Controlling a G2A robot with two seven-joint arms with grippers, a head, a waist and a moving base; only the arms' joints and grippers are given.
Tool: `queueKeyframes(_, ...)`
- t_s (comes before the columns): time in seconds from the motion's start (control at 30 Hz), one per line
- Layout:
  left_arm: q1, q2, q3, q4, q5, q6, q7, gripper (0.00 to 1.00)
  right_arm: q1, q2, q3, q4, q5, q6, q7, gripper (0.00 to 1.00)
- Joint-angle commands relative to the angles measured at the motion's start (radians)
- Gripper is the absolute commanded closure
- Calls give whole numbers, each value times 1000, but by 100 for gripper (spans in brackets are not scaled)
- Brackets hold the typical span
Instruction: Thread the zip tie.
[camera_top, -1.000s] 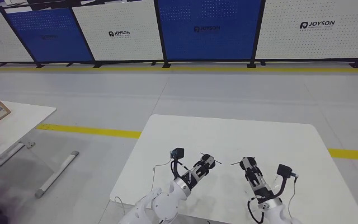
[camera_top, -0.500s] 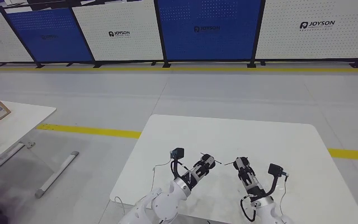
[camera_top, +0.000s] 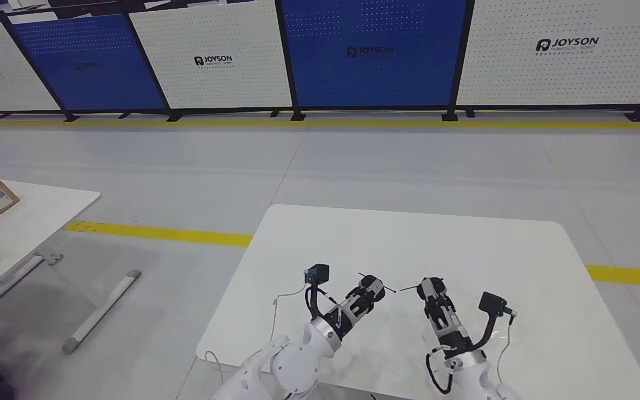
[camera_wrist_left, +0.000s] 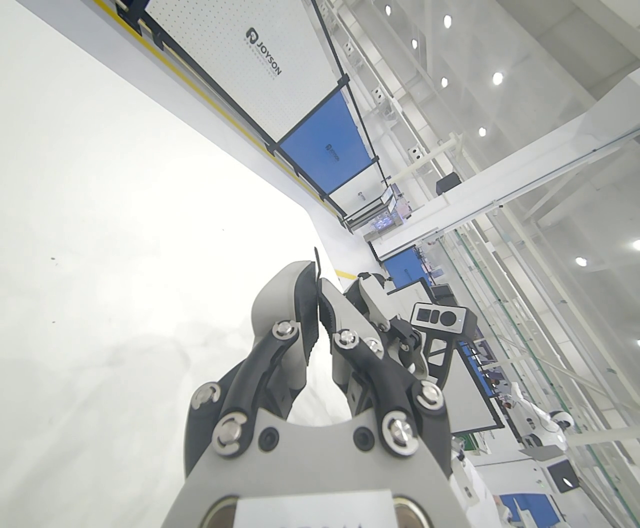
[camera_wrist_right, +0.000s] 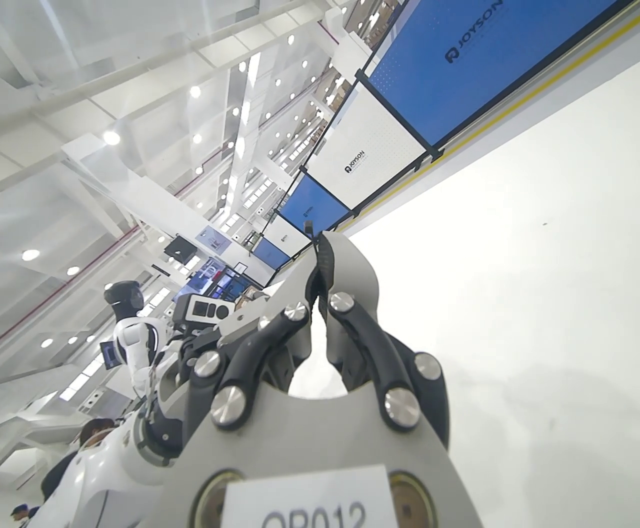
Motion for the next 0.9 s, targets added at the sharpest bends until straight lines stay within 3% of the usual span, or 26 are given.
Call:
queueKeyframes(0.0,0,0,0,0,0,0,0,100,0,0,0,0,0,-1,0,100)
queueKeyframes(0.43,0,0,0,0,0,0,0,100,-28,-9,36,-3,18,-43,42,100)
queueKeyframes(0.87,0,0,0,0,0,0,0,100,-13,-28,36,8,-5,-36,71,100)
